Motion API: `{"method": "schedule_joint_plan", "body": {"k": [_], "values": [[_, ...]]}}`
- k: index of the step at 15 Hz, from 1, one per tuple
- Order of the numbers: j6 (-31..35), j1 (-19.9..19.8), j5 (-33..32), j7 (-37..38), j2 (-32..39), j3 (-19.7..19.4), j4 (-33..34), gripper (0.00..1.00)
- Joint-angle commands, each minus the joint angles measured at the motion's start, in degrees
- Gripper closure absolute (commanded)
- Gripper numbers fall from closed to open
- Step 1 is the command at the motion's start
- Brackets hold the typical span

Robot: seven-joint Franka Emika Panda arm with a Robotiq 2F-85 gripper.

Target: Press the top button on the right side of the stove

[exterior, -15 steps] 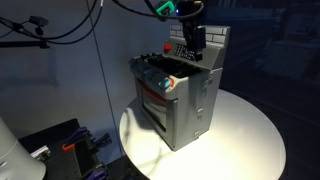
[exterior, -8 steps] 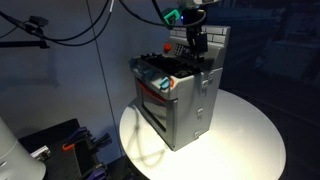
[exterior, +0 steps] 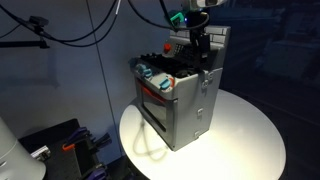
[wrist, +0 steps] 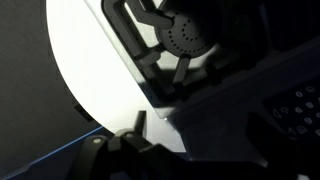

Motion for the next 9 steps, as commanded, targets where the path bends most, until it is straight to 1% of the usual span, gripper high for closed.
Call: {"method": "schedule_joint_plan", "body": {"k": [1,9], "values": [[-0.51,0.58,0.93,1.24,1.82,-0.45,2.50,0.00],[-0.33,0.72,1.34,1.70,2.84,-0.49,3.49,0.00]]}}
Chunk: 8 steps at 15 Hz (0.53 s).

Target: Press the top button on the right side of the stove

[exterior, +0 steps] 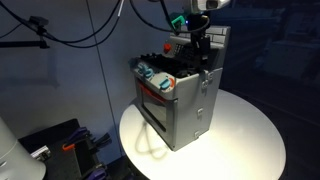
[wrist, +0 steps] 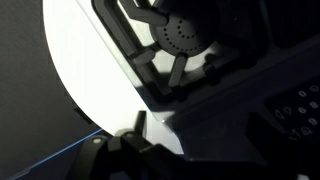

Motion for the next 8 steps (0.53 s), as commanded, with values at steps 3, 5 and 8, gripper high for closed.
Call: {"method": "schedule_joint_plan", "body": {"k": [3,5,8], "values": [[-0.26,0.57,1.14,0.98,1.48,-0.48,2.75,0.00],[-0.22,0.63,1.18,0.99,1.63,-0.45,2.94,0.00],[-0.06,0.78,1.31,0.84,1.85,-0.37,3.13,0.00]]}}
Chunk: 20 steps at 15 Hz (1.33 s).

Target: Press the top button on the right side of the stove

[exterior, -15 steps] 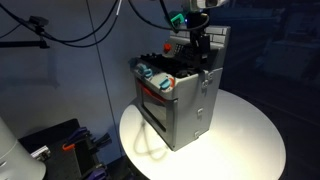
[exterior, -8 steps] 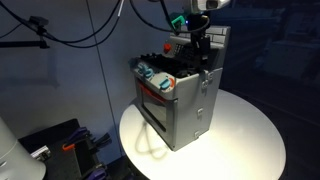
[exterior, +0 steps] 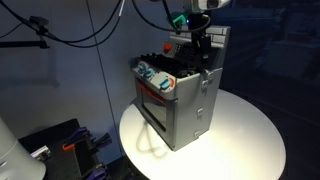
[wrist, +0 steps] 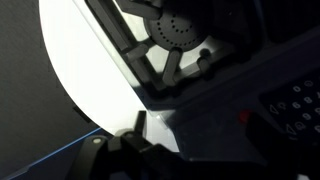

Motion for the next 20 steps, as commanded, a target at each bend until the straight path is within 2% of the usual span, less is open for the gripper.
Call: {"method": "schedule_joint_plan", "body": {"k": [1,20], "values": [[0.04,0.59,1.18,0.72,1.28,-0.36,2.13,0.00],[0.38,0.99,0.99,1.30,3.93,-0.50,5.45,0.00]]}}
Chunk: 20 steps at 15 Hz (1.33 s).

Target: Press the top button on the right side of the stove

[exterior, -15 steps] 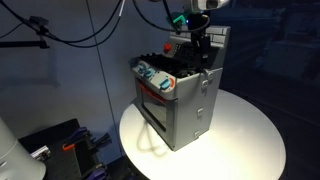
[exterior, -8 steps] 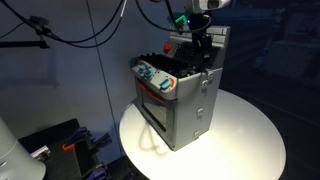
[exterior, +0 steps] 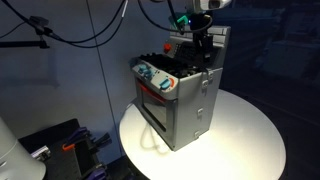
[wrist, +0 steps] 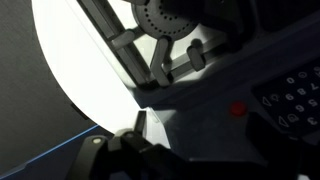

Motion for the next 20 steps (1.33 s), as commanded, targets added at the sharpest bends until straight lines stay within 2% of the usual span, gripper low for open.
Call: {"method": "schedule_joint_plan", "body": {"k": [1,10,20], "values": [[0.25,0.47,1.01,1.04,2.05,-0.49,3.07,0.00],[0.53,0.33,1.33,0.78,2.78,-0.55,4.05,0.00],[-5.69,-0.52,4.96,-3.73,-0.87,0.03,1.18,0.00]]}}
